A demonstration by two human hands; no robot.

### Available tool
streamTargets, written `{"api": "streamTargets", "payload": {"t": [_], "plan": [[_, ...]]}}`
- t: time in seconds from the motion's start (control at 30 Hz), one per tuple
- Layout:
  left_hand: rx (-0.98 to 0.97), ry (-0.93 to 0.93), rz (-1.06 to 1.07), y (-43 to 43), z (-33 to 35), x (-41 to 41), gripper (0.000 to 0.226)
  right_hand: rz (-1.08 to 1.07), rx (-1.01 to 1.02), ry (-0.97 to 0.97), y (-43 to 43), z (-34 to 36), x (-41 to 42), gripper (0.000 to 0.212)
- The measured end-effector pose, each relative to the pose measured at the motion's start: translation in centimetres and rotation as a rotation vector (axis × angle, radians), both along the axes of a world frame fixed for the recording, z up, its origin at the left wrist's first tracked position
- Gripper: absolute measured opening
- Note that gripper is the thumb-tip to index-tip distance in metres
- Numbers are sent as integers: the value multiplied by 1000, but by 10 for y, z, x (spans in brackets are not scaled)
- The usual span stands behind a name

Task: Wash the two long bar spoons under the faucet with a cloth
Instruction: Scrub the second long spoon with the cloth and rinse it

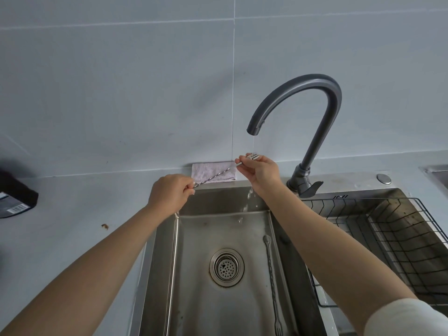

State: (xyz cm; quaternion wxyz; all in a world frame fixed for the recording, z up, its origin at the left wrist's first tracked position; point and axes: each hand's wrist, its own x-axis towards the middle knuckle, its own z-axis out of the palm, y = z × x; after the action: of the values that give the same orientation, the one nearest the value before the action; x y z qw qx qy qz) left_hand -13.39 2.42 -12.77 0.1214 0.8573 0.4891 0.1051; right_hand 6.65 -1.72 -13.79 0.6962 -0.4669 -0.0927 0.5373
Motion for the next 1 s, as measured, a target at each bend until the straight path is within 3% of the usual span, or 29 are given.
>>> {"api": "streamTargets", "payload": {"t": [0.1,0.27,0.47,0.63,0.87,1.0], "plan": [[8,0,-1,0,2,-1,15,-7,-6,-13,1,-3,-1,16],[26,7,5,2,4,-5,16,-2,-81,-77,3,-4,-1,33],[45,19,-2,1,8,-5,16,-28,32,-64,0,-6,-1,18],[66,18,11,3,9,-3,14,-68,10,-101,0,-6,0,22],[101,30,55,3,14,7,16,-55,-199,0,6,-2,-3,36],[118,40,76,7,15,8,15,-41,-133,57,6,1,-3,37]]}}
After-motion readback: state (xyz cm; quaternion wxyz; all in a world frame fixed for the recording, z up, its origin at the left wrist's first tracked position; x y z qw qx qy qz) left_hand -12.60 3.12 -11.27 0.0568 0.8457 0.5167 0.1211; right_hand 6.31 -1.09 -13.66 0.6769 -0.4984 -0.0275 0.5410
